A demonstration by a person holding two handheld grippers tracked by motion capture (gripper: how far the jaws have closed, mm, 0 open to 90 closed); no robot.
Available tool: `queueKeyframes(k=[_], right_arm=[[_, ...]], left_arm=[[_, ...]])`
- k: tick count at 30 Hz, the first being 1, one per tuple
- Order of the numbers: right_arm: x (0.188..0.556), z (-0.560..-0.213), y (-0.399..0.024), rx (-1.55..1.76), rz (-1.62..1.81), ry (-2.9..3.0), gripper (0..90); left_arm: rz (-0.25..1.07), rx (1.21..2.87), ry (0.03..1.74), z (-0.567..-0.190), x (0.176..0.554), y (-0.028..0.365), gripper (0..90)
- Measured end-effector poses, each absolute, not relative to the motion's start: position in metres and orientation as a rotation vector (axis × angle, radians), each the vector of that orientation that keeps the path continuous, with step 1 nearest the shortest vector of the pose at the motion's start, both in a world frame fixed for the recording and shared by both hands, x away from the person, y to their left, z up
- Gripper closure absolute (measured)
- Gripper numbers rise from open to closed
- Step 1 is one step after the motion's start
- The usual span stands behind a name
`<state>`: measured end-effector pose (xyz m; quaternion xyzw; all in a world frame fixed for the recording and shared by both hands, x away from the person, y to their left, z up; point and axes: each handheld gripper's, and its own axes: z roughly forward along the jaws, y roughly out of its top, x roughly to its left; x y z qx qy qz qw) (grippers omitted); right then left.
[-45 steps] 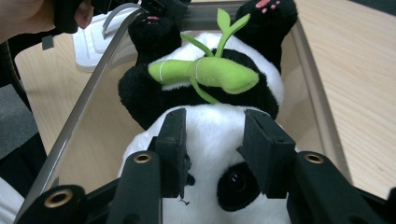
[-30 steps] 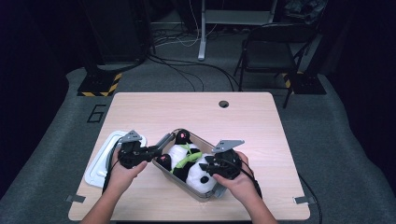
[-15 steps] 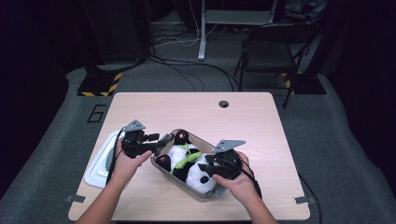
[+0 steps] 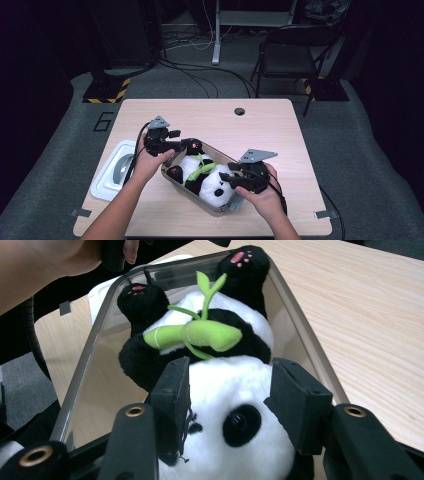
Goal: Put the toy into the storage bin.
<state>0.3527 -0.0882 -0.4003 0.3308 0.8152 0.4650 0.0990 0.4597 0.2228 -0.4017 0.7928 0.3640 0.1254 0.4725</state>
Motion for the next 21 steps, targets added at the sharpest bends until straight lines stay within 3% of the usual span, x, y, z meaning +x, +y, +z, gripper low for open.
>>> queueKeyframes(k=[6,21], right_arm=[[0.348,-0.401,-0.098,1.023,1.370,2.380,49.5],[0.342,-0.402,-0.115,1.091,1.359,2.330,49.1]], left_arm=[[0.240,1.945,0.896,-0.404,0.466,0.216,42.0],[0.328,2.076,0.880,-0.414,0.473,0.209,38.6]])
